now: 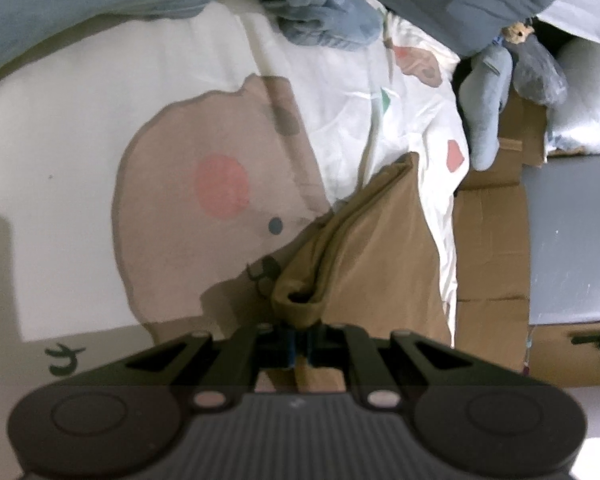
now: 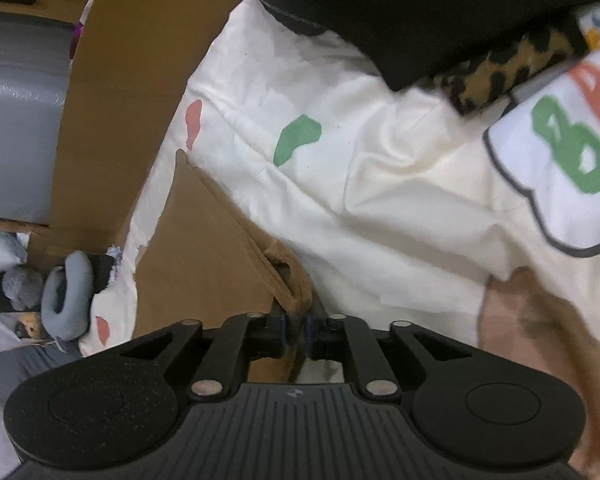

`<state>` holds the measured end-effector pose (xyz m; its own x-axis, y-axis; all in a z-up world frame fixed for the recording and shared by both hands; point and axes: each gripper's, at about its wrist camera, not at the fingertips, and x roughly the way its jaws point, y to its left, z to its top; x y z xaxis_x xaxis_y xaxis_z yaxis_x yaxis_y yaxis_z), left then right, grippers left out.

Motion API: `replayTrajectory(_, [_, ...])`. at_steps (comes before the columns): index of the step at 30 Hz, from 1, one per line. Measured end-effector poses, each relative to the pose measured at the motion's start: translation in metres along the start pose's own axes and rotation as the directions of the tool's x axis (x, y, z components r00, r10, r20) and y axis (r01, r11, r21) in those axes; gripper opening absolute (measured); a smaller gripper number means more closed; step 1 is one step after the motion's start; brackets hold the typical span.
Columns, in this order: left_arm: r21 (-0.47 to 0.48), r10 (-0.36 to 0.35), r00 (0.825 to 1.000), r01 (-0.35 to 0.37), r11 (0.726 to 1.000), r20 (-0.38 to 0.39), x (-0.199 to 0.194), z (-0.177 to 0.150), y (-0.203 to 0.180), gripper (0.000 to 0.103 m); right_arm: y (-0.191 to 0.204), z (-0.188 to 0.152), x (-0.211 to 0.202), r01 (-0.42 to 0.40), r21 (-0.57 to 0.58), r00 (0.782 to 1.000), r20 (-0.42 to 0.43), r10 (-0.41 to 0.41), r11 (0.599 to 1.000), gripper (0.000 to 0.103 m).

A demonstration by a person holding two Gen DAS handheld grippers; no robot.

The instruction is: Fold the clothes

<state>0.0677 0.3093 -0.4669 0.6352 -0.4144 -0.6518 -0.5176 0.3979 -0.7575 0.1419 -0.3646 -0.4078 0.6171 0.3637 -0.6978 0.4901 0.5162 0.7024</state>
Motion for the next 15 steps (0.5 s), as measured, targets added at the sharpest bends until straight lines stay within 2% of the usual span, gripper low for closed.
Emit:
replayTrajectory(3, [0.006, -0.002, 1.000, 0.002, 1.000, 0.006, -0.001, -0.001, -0.001, 0.005, 0.011, 0.001, -0.016, 0.060, -0.058, 0.998, 0.037, -0.058, 0.996, 0.019])
replayTrajectory(7, [0.067, 0.052, 0.999, -0.052, 0.996, 0.003, -0.001, -0.003, -0.011, 0.005, 0.033, 0.004, -0.028, 0.146, -0.119, 0.987, 0.078, -0.137, 0.982, 0.020])
replayTrajectory(12, [0.094, 0.074, 0.997, -0.071, 0.993, -0.028, -0.006, 0.002, -0.025, 0.005, 0.085, 0.002, -0.018, 0.179, -0.253, 0.983, 0.096, -0.159, 0.951, 0.020])
replayTrajectory(15, [0.115, 0.057, 0.998, -0.052, 0.992, -0.038, -0.008, 0.005, -0.027, 0.005, 0.119, -0.007, 0.001, 0.144, -0.332, 0.990, 0.053, -0.134, 0.932, 0.020])
